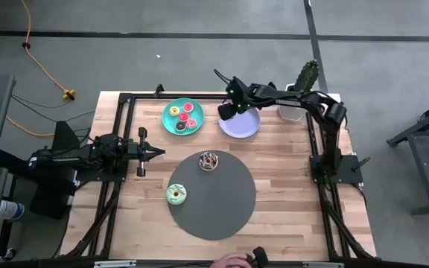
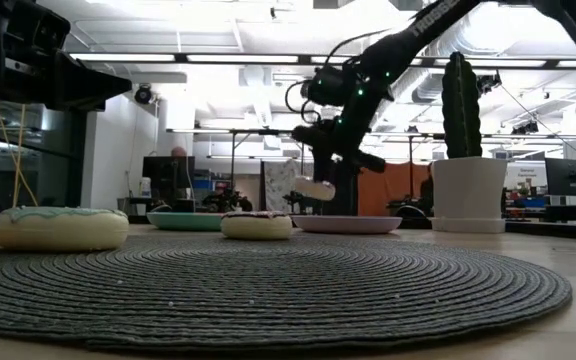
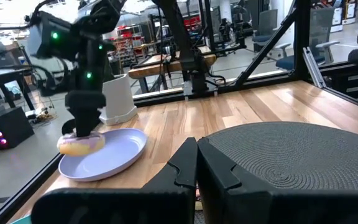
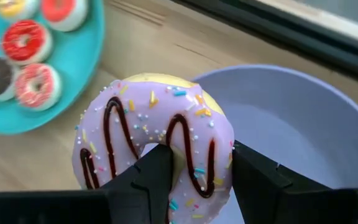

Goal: Pick & Place donuts
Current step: Put the large purple donut on the purple plate

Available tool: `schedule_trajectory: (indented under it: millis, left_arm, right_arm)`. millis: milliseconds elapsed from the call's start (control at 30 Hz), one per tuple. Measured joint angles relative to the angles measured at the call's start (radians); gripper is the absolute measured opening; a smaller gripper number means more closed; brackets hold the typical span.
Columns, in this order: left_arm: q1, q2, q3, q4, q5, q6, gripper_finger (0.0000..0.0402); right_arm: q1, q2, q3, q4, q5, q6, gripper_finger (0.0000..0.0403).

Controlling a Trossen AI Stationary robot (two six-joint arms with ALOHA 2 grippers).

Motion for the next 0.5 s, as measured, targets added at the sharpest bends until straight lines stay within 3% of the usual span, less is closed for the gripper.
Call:
schedule_trajectory:
  millis: [500]
  left_arm:
    - [0.000,0.000,0.000,0.000,0.000,0.000,0.0000]
  right_arm:
    - [-0.012,0.063,0.000,-0.019,-0.034,0.187,0.0144]
